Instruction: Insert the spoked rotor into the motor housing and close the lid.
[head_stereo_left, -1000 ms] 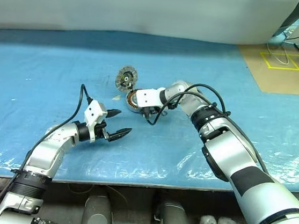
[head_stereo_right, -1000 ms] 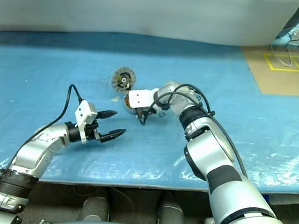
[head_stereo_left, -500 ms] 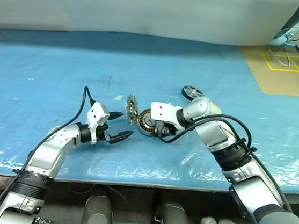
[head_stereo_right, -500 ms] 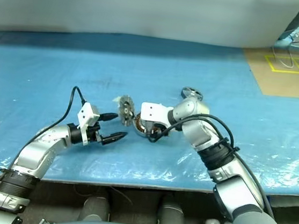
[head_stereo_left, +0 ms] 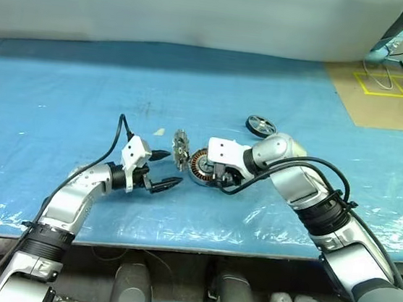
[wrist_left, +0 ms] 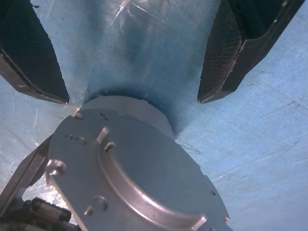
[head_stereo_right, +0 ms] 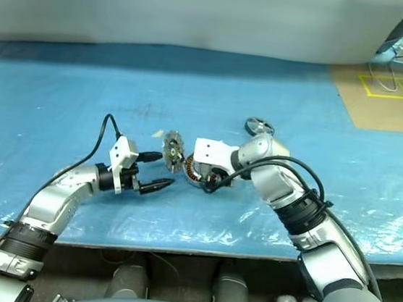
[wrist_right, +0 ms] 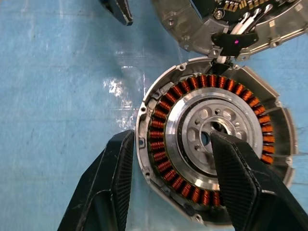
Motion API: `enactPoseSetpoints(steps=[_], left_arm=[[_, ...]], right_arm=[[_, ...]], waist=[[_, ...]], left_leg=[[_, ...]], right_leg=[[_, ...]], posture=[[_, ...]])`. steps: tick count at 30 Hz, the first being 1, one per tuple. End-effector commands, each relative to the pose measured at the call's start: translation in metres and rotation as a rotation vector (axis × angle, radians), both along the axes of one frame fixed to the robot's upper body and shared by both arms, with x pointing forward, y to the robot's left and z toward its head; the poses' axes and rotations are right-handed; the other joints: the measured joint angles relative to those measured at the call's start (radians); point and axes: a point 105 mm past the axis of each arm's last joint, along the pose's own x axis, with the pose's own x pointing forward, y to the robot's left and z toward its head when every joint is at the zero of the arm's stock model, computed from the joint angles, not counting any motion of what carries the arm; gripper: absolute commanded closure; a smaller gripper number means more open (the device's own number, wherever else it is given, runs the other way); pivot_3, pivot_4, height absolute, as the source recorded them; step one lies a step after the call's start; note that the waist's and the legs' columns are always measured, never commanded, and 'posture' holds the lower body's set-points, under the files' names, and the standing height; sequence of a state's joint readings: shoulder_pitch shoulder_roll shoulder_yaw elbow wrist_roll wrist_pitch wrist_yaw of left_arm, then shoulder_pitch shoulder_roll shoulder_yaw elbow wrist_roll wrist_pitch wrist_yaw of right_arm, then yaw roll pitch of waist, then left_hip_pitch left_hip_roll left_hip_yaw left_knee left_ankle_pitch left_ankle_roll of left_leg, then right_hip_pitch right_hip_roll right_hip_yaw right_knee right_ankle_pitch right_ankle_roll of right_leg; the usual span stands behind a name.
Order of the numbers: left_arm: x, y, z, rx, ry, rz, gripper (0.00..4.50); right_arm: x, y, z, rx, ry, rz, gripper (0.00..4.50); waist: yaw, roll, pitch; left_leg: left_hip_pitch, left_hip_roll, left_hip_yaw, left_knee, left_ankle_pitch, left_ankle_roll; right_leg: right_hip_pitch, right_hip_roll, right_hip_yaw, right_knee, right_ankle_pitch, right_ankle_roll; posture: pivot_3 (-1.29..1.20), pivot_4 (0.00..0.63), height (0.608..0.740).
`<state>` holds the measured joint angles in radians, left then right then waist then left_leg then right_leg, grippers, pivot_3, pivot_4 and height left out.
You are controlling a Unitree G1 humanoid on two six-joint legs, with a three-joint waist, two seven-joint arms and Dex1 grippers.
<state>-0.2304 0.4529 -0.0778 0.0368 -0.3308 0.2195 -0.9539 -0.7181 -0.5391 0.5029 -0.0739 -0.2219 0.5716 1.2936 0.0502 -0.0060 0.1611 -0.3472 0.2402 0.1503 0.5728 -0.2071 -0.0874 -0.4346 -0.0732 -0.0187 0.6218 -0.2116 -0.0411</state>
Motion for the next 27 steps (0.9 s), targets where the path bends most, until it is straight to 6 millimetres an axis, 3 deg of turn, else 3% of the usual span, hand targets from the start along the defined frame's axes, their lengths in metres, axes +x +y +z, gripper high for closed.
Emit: enactPoseSetpoints(steps=[1,6,10,14,18,22,27], left_arm=[[-0.001,0.001,0.007,0.004,-0.024,-0.016,0.0],[-0.003,0.003,0.01,0.007,-0.033,-0.026,0.0],[-0.006,0.003,0.013,0.001,-0.035,-0.038,0.0],[-0.009,0.005,0.013,0.003,-0.034,-0.043,0.0],[-0.009,0.005,0.016,0.0,-0.03,-0.058,0.0],[-0.008,0.003,0.018,-0.022,0.002,-0.075,0.0],[-0.01,0.001,0.018,-0.006,0.021,-0.114,0.0]], right_arm=[[-0.004,-0.001,0.026,0.096,-0.058,0.048,1.94],[-0.001,-0.015,0.036,0.176,-0.12,0.0,1.94],[0.005,-0.028,0.04,0.286,-0.191,-0.145,1.94],[-0.002,-0.041,0.049,0.446,-0.199,-0.294,1.94],[-0.017,-0.063,0.047,0.563,-0.169,-0.445,1.94],[-0.035,-0.086,0.045,0.712,-0.02,-0.586,1.94],[-0.055,-0.086,0.032,0.699,0.034,-0.626,1.94]], waist=[[-0.001,0.0,0.0],[-0.006,0.0,0.0],[-0.004,0.0,0.0],[-0.001,0.0,0.0],[-0.001,0.0,0.0],[0.003,0.0,0.0],[0.001,0.001,0.0]], left_leg=[[-0.001,0.0,0.0,0.0,0.0,0.0],[-0.002,0.0,0.0,0.0,0.0,0.0],[-0.002,0.0,0.0,0.0,0.0,0.0],[-0.002,0.0,0.0,-0.001,0.0,0.0],[-0.002,0.0,0.0,-0.001,0.0,0.0],[-0.002,-0.001,0.0,-0.002,0.0,0.0],[-0.002,-0.001,0.0,-0.004,0.0,0.0]], right_leg=[[-0.001,0.0,0.0,0.0,0.0,0.0],[-0.001,0.0,0.001,0.001,0.0,0.0],[-0.001,0.0,0.001,0.0,0.0,0.0],[-0.002,0.0,0.001,0.0,0.0,0.0],[-0.002,0.0,0.001,-0.001,0.0,0.0],[-0.001,0.0,0.001,-0.002,0.0,0.001],[-0.001,0.001,0.002,-0.002,0.0,0.001]], posture=[[0.0,0.15,0.74],[0.0,0.15,0.74],[0.0,0.15,0.74],[0.0,0.15,0.74],[0.0,0.15,0.74],[0.0,0.15,0.74],[0.0,0.15,0.74]])
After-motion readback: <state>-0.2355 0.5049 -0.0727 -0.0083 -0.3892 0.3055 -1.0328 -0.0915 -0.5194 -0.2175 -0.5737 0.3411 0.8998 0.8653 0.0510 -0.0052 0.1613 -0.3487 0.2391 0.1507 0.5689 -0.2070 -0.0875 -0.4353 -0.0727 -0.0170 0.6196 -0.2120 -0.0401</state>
